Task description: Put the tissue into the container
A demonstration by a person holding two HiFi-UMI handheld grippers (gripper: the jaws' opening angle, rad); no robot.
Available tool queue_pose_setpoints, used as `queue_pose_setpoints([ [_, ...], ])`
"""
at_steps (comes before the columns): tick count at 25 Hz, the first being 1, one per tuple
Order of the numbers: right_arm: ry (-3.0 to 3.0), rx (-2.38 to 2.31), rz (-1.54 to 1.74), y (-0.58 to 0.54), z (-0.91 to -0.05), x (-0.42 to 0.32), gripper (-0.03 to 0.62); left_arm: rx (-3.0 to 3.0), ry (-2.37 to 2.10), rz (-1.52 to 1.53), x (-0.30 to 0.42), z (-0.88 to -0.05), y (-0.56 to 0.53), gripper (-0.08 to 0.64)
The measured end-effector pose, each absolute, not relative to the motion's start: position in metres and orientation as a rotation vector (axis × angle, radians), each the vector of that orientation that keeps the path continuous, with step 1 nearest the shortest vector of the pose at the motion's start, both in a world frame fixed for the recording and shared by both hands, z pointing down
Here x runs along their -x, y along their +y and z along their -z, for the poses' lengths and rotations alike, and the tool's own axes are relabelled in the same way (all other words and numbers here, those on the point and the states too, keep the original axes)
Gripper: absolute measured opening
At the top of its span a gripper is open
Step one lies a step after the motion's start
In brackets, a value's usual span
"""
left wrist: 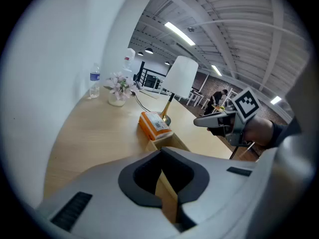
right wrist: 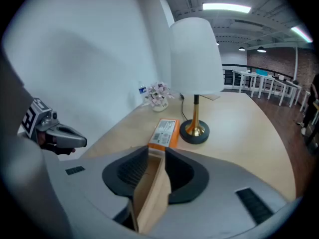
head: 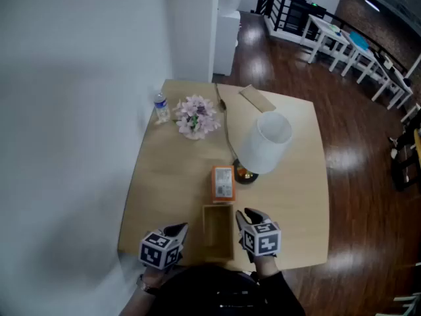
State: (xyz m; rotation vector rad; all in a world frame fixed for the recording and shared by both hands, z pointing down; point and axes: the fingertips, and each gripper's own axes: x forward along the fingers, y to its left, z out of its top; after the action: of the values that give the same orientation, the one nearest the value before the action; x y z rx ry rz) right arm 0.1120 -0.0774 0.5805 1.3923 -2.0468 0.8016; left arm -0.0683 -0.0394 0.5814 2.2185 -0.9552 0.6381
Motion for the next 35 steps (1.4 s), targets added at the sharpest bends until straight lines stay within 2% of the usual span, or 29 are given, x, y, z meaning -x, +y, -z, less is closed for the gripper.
queue_pose_setpoints([
  [2,-2.043,-1.394,-0.826,-0.099,-0.588,-0.094,0.224,-2.223,-0.950,-0.643,0.079,-0.582,-0.044,-0.006],
  [4,-2.014,-1.401,-0.863,-0.120,-0.600,-0.081,0.404,-2.223,-0.946,-0.646,0.088,-0.584,-0.049,-0.006],
  [5,-1.988,-1.404,-0.881,-0.131,-0.607,-0.077,0.456,-2.221,-0.944,-0.646,0.092,-0.585,-0.050,-0.006],
  [9,-1.882,-1.400,-0.929,-0.167,-0.640,-0.065,0.523,-2.200,-0.933,-0.649,0.106,-0.593,-0.051,-0.006],
  [23,-1.617,-1.355,-0.989,-0.192,-0.717,-0.069,0.528,-2.135,-0.934,-0.661,0.137,-0.611,-0.055,-0.006],
  [29,-1.654,-1.341,-0.967,-0.197,-0.716,-0.069,0.452,-2.125,-0.935,-0.658,0.136,-0.613,-0.053,-0.006],
  [35,-1.760,-1.365,-0.942,-0.211,-0.684,-0.057,0.436,-2.137,-0.935,-0.656,0.133,-0.611,-0.054,-0.006],
])
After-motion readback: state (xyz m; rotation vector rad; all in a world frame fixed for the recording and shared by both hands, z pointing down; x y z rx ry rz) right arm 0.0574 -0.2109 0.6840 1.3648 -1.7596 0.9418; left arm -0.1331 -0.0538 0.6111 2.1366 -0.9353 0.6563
